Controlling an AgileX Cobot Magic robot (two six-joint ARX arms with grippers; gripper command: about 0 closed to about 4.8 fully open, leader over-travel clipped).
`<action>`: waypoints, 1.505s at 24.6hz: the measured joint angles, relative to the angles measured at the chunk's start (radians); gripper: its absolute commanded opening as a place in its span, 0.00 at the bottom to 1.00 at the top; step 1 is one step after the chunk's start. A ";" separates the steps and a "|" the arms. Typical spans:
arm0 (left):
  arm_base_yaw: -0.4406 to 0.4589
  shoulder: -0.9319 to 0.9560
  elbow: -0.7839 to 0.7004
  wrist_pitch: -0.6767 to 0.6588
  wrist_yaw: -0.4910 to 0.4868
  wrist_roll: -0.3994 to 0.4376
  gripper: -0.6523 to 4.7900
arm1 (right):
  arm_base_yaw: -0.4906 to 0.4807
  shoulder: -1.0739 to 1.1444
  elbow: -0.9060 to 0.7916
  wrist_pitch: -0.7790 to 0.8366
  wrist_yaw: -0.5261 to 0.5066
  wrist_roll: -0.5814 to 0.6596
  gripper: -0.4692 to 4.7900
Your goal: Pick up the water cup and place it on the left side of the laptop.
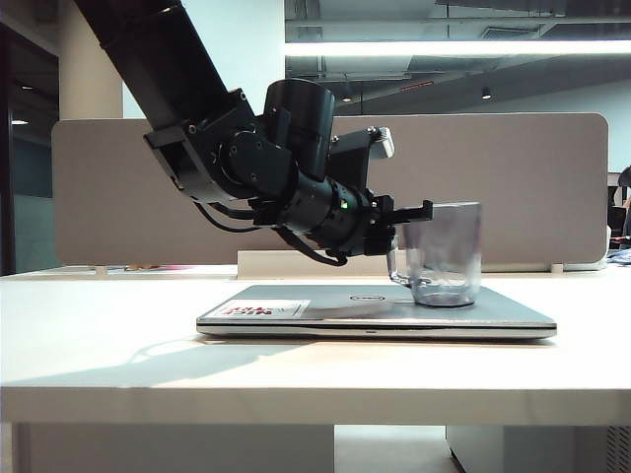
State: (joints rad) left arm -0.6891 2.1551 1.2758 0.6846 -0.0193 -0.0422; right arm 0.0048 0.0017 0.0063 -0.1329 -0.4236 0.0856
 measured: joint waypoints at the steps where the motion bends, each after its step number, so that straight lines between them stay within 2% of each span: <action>1: 0.000 0.000 0.000 0.000 0.000 0.000 0.16 | 0.000 0.000 0.000 0.000 0.000 0.000 0.08; 6: 0.000 0.000 0.000 -0.001 0.000 0.000 0.16 | 0.000 0.000 0.000 0.000 0.000 0.000 0.08; 9: 0.000 0.000 0.000 0.000 0.000 0.000 0.11 | 0.000 0.000 0.000 0.000 0.000 0.000 0.08; 17: 0.000 -0.006 0.000 -0.006 0.000 0.000 0.11 | 0.001 0.000 0.000 0.000 0.000 0.000 0.08; 21: 0.016 -0.071 -0.001 -0.054 0.000 0.006 0.11 | 0.005 0.000 0.000 0.000 0.000 0.000 0.08; 28: 0.089 -0.140 0.000 -0.167 0.018 0.004 0.11 | 0.005 0.000 0.000 0.000 -0.002 0.000 0.08; 34: 0.190 -0.210 0.000 -0.218 0.019 0.004 0.11 | 0.006 0.000 0.000 0.017 -0.145 0.000 0.08; 37: 0.241 -0.216 0.000 -0.299 0.019 0.008 0.11 | 0.006 0.000 0.000 0.019 -0.180 0.000 0.08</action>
State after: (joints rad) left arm -0.4477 1.9392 1.2758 0.3855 -0.0006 -0.0345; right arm 0.0113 0.0017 0.0063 -0.1135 -0.6037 0.0856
